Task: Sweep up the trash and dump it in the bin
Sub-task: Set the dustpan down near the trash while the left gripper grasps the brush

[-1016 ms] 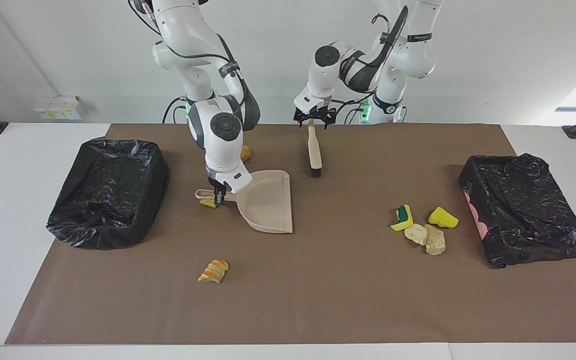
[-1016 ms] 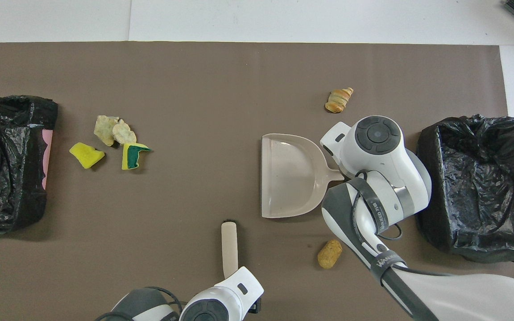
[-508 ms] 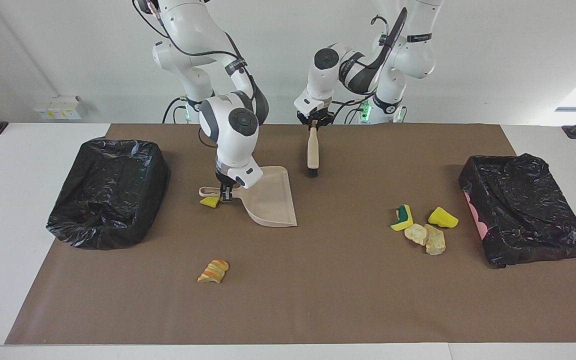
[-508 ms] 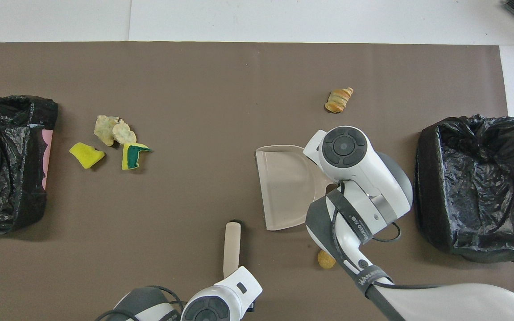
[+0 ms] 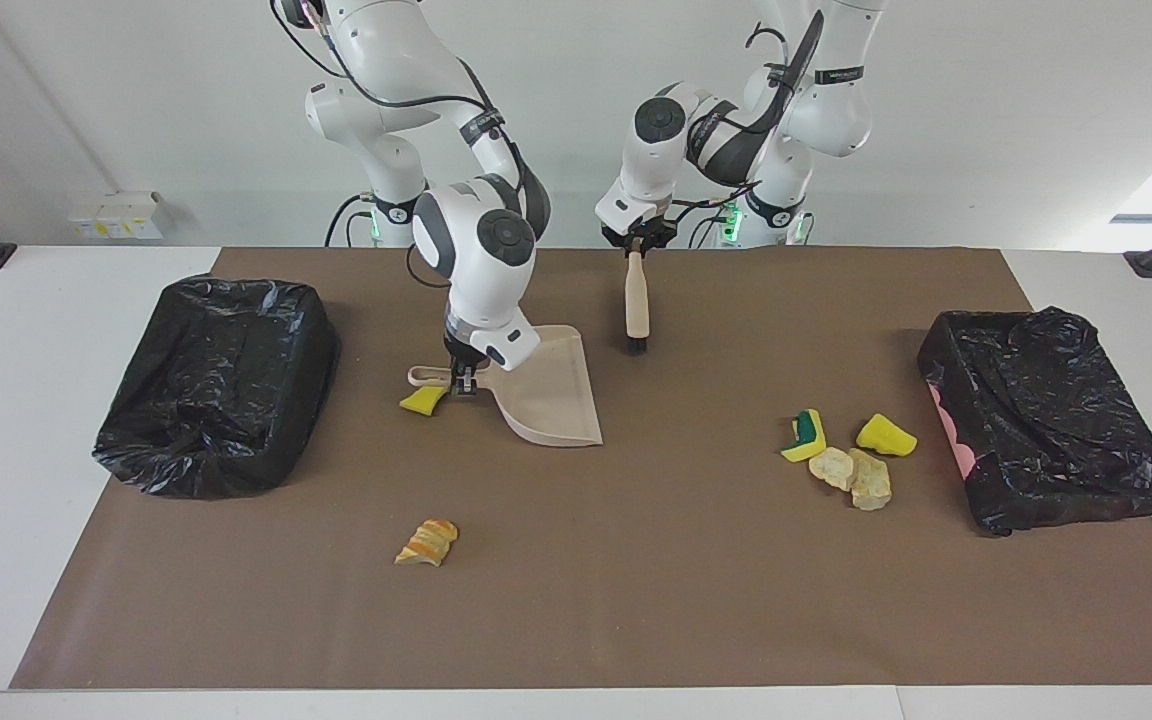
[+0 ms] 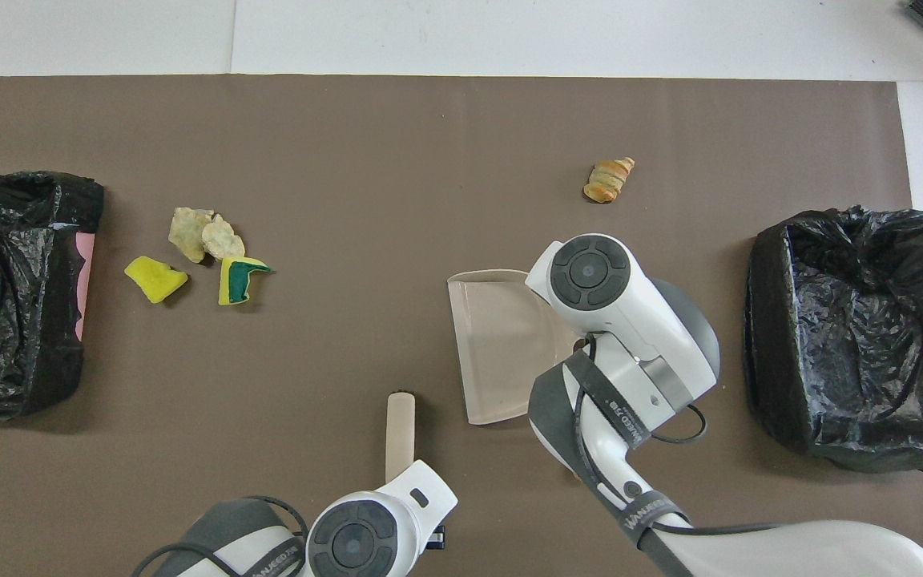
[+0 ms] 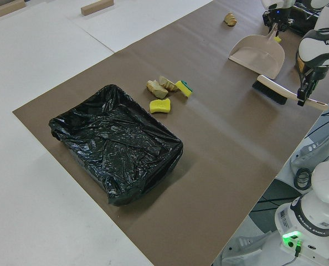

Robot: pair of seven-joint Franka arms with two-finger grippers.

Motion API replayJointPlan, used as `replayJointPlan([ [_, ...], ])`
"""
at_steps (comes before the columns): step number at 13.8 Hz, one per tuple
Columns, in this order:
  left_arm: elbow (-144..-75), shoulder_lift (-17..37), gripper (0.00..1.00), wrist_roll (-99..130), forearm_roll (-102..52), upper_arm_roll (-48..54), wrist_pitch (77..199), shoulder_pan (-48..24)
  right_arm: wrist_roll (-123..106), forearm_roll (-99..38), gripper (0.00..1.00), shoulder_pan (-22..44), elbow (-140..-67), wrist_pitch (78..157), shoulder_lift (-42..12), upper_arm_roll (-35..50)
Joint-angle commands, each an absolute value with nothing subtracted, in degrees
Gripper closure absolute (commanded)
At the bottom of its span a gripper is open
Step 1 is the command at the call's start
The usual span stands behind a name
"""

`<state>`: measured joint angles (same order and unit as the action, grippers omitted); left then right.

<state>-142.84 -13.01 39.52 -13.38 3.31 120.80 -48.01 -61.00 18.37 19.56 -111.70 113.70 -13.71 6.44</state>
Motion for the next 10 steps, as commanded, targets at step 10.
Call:
replayJointPlan([
  [10,-130.80,-17.50,1.00,10.58,-5.28,3.34,102.84,-18.05,-45.98,16.18,1.00,27.32,-106.71,111.45,-15.81,8.61],
])
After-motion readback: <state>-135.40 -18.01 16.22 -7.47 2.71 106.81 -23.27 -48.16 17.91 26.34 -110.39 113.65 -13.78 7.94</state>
